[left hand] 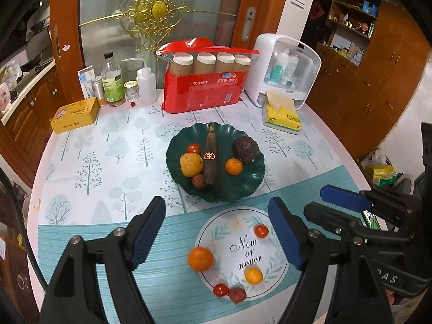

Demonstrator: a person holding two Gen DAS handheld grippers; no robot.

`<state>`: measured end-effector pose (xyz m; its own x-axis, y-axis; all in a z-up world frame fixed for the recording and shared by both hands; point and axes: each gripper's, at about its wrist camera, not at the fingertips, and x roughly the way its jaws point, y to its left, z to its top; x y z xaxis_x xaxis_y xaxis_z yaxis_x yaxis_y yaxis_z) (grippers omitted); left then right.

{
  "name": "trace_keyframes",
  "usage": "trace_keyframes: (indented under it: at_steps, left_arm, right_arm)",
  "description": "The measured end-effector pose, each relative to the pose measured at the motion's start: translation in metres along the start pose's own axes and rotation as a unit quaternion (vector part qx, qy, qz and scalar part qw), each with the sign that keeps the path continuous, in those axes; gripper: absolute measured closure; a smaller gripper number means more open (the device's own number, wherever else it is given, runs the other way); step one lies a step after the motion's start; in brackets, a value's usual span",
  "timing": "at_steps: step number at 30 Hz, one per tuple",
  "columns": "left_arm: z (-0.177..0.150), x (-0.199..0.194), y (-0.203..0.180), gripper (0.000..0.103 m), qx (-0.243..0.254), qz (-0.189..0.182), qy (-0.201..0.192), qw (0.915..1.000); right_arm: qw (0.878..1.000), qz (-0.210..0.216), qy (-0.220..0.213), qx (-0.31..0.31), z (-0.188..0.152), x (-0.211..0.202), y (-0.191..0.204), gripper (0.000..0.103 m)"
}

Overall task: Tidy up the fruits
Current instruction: 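Withdraw both tools back toward the white fruit plate, then grasp the large orange with the left tool while the right tool grasps the yellow citrus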

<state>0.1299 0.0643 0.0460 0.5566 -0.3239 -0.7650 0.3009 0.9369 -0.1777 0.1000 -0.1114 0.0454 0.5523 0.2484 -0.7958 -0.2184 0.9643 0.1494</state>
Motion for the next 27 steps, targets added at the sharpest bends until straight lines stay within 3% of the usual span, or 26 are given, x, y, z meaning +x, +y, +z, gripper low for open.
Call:
trace_keyframes:
  at_steps: [10, 20, 27]
  left_arm:
    - [-0.036, 0.001, 0.011, 0.023, 0.019, 0.024, -0.001, 0.9995]
    - [-0.084, 0.056, 0.024, 0.023, 0.042, 0.039, 0.077, 0.9954]
    - [-0.102, 0.094, 0.035, 0.023, 0.033, 0.031, 0.124, 0.9913]
  right_arm:
    - [1.000, -0.027, 0.003, -0.008, -0.052, -0.005, 0.015, 0.067]
    - [0.997, -0.045, 0.061, 0.029, -0.117, 0.043, 0.010, 0.067]
    - [0.993, -0.040, 0.090, 0.058, -0.139, 0.073, 0.008, 0.067]
